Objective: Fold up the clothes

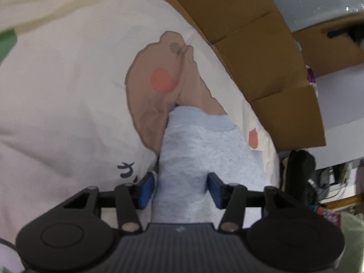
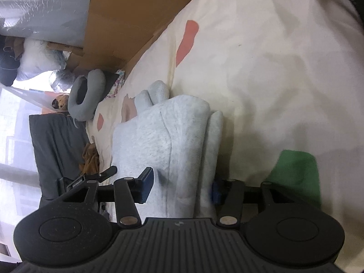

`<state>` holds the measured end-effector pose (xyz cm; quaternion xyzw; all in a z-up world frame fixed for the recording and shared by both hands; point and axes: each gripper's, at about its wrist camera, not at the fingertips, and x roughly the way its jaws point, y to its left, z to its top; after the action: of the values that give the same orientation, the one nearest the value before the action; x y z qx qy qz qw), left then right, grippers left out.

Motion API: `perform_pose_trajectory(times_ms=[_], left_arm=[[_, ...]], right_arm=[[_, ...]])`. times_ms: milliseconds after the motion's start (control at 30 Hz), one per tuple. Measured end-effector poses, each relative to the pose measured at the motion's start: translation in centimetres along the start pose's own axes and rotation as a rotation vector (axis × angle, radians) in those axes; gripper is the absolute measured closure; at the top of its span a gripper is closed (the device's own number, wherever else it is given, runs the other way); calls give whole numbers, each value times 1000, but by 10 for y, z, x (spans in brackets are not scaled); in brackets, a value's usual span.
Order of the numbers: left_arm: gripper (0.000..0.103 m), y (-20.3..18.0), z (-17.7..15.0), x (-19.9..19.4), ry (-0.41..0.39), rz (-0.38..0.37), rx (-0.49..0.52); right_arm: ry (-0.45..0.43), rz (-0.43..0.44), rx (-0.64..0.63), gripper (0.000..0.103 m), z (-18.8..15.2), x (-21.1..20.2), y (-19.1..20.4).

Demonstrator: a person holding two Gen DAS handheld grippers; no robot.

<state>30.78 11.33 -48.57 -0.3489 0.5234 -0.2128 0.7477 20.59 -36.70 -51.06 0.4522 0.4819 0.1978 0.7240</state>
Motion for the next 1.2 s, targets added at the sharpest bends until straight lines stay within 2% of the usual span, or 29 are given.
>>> perform_pose_trajectory(times_ms=[167,333,433,467,500,533,633,733,867,1067,1133,1200], left_arm=[[49,12,8,11,2,-89,-47],[50,9,12,14,13,-94,-30],[60,3,10,12,11,-70,9],[65,0,9,11,10,-69,24],[67,-3,9,10,6,-72,35],[68,-6,8,10,2,-76,45],[69,-12,7,5,-8,-85,66],[66,-12,5,6,2,-87,66],[57,-6,1,13,31,-83,49],[56,-3,1,22,44,-87,27],[59,-9,2,24,43,-68,58],[68,-16,1,23,43,-44,91]], right_arm=[[-3,16,-10,49,6,14,3],[-1,8,-39,49,10,20,7],[-4,-3,-51,59,10,20,9],[-4,-2,-56,68,10,19,10],[-4,-2,-60,72,10,18,11],[-6,12,-63,74,11,16,12],[-7,38,-77,74,11,10,16],[-5,37,-75,74,12,9,15],[4,10,-61,64,13,14,12],[15,-10,-65,59,15,23,12],[17,-27,-76,62,15,26,14],[17,-40,-94,73,15,25,16]])
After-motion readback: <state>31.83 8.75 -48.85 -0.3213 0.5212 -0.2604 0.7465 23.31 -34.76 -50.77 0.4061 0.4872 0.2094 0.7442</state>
